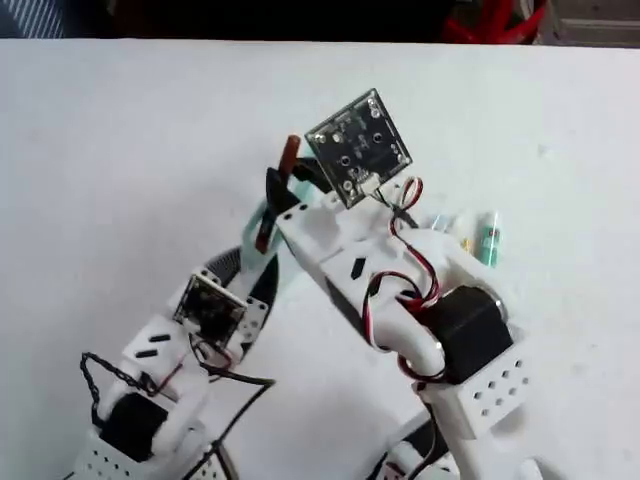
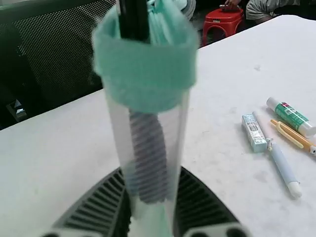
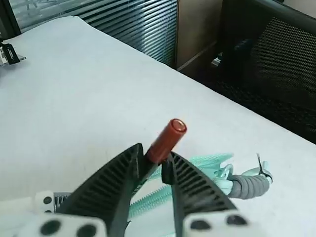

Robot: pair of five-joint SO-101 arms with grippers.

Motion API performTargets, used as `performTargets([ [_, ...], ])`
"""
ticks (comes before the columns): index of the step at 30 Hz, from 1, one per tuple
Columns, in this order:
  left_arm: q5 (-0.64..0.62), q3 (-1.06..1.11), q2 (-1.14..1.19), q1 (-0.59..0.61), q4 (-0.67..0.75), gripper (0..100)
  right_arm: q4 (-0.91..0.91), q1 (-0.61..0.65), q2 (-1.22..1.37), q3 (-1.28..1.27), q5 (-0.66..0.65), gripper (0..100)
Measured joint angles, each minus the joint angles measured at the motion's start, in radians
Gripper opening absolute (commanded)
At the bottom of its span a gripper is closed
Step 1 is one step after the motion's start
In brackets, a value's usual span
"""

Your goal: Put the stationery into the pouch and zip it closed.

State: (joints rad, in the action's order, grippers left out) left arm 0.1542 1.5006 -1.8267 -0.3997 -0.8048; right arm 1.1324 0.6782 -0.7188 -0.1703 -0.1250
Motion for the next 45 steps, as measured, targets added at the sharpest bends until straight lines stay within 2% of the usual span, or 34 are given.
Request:
performTargets([
  [5, 0.0, 0.0, 0.0, 0.0, 0.0, 2, 0.0, 0.0, 0.0, 0.0, 0.0, 2.9],
  [11, 0.0, 0.0, 0.0, 0.0, 0.0, 2, 0.043, 0.0, 0.002, -0.002, 0.0, 26.1],
  [13, 0.0, 0.0, 0.0, 0.0, 0.0, 2, 0.058, 0.006, 0.018, -0.006, -0.002, 28.7],
  [23, 0.0, 0.0, 0.0, 0.0, 0.0, 2, 0.06, -0.002, -0.084, 0.037, -0.002, 28.7],
  [28, 0.0, 0.0, 0.0, 0.0, 0.0, 2, 0.06, -0.095, -0.089, 0.058, -0.002, 28.6],
  [34, 0.0, 0.0, 0.0, 0.0, 0.0, 3, 0.049, -0.153, 0.029, 0.118, -0.002, 19.3],
  [41, 0.0, 0.0, 0.0, 0.0, 0.0, 18, 0.02, -0.155, 0.161, 0.213, -0.002, 19.3],
  [45, 0.003, 0.0, 0.0, 0.003, 0.0, 19, 0.029, -0.149, 0.215, 0.213, -0.002, 19.1],
])
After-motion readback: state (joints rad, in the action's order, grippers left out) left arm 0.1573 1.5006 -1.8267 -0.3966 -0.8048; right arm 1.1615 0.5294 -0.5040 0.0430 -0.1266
